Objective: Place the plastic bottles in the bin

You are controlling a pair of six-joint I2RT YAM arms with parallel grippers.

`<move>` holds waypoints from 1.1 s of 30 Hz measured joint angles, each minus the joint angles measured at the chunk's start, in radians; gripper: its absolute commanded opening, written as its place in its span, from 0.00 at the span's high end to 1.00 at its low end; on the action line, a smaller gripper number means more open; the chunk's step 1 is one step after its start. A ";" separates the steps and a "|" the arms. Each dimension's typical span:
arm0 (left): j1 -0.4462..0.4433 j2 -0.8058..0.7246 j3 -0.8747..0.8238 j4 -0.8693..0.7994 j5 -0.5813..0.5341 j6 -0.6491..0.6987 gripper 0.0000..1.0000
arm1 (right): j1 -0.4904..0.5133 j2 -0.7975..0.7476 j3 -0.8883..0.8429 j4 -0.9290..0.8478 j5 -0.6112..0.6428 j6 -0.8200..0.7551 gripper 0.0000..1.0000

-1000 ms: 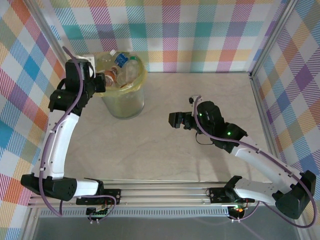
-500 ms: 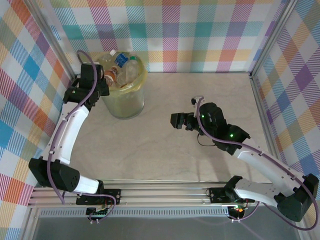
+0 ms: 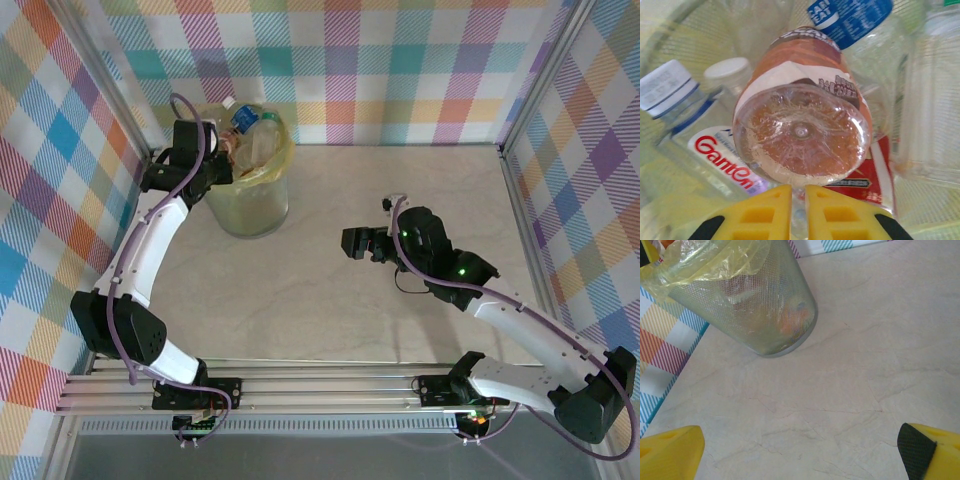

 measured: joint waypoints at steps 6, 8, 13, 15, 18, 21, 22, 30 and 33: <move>0.000 0.000 0.005 0.000 0.055 -0.015 0.69 | 0.000 0.000 0.000 0.000 0.000 0.003 0.00; -0.001 -0.004 0.000 0.006 0.072 -0.026 0.64 | 0.000 0.000 0.000 0.000 0.000 0.004 0.00; -0.001 -0.048 -0.043 0.028 0.153 -0.046 0.58 | 0.000 0.000 -0.001 0.000 0.000 0.007 0.00; -0.002 -0.071 -0.058 0.033 0.187 -0.060 0.54 | 0.000 0.000 -0.001 0.000 0.000 0.007 0.00; -0.007 -0.119 -0.071 0.045 0.203 -0.079 0.36 | 0.000 0.000 -0.001 0.000 0.000 0.008 0.00; -0.007 -0.172 -0.072 0.061 0.157 -0.094 0.19 | 0.000 0.000 -0.001 0.000 0.001 0.008 0.00; -0.006 -0.188 -0.072 0.065 0.132 -0.096 0.17 | 0.000 0.000 -0.001 0.000 0.002 0.008 0.00; 0.043 -0.146 -0.028 0.084 0.052 -0.110 0.10 | 0.000 0.000 -0.001 0.000 0.004 0.010 0.00; 0.053 -0.068 0.014 0.089 0.071 -0.110 0.10 | 0.000 0.000 -0.001 0.000 0.005 0.011 0.00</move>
